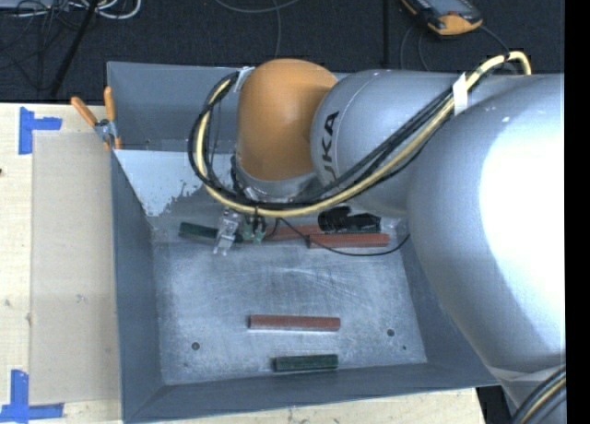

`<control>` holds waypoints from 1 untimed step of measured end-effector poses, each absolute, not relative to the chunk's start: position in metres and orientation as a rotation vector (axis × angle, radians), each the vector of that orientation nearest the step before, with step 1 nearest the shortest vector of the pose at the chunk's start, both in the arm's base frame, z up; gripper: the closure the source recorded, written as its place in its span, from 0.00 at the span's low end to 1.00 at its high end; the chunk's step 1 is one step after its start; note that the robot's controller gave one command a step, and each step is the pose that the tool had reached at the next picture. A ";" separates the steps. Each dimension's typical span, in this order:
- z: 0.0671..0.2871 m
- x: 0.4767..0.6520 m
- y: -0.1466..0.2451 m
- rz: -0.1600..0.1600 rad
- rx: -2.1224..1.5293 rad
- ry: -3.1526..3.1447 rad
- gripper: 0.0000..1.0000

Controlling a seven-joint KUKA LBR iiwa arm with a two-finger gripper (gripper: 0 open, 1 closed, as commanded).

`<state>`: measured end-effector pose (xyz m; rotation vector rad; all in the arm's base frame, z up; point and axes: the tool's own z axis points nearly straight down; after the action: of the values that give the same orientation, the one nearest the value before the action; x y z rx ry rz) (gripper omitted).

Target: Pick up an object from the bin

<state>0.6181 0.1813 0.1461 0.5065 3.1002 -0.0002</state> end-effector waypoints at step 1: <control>0.147 0.618 0.181 -0.002 0.507 3.102 1.00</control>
Offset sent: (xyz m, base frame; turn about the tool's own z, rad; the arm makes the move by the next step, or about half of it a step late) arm -0.0059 -0.0004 0.0027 -0.1962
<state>0.6176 0.1812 0.1475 0.5070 3.1025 -0.0016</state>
